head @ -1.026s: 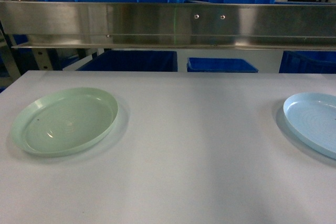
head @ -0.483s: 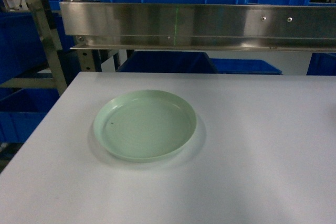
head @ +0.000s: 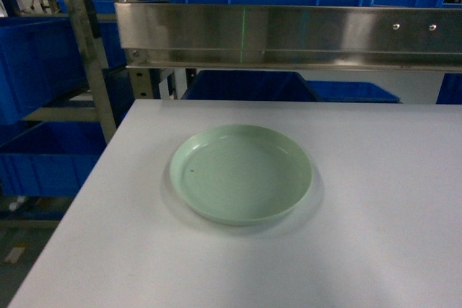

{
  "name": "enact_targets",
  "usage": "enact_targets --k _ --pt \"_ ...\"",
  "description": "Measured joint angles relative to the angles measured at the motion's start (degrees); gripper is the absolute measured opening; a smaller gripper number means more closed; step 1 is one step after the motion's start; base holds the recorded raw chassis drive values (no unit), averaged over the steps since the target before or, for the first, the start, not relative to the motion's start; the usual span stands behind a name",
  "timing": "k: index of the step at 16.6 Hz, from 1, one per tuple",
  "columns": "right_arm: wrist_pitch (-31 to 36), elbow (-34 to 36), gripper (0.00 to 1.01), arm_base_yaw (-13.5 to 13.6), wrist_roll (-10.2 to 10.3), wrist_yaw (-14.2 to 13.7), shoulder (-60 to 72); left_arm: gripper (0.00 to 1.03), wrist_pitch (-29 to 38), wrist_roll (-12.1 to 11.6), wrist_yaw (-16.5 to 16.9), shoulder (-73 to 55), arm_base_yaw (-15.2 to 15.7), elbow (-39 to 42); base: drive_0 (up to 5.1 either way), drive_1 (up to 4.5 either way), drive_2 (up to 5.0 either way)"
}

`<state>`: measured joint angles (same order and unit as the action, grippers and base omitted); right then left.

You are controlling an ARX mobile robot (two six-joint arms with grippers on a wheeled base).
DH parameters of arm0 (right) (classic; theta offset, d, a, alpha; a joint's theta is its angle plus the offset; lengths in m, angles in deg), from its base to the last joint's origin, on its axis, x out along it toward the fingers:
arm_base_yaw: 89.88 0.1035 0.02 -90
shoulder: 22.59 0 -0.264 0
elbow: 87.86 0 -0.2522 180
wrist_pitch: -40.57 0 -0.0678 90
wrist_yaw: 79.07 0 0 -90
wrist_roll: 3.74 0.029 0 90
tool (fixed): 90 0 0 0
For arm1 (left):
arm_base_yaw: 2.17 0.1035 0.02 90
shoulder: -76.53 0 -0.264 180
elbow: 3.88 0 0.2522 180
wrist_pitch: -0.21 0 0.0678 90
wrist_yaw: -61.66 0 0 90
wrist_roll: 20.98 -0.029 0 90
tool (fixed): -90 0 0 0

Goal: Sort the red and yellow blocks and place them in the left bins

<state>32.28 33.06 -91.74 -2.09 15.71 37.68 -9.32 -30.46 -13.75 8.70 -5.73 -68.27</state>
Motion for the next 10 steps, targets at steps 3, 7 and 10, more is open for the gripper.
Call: enact_targets --k 3,7,10 --pt "0.0 0.0 0.28 0.0 0.0 0.0 0.0 0.27 0.0 0.0 0.0 0.0 0.0 0.0 -5.1 2.4 2.4" --pt "0.0 0.0 0.28 0.0 0.0 0.0 0.0 0.27 -0.1 0.0 -0.1 0.0 0.0 0.0 -4.9 2.51 2.5" --pt "-0.2 0.0 0.28 0.0 0.0 0.0 0.1 0.27 -0.2 0.0 -0.1 0.0 0.0 0.0 -5.0 2.44 2.4"
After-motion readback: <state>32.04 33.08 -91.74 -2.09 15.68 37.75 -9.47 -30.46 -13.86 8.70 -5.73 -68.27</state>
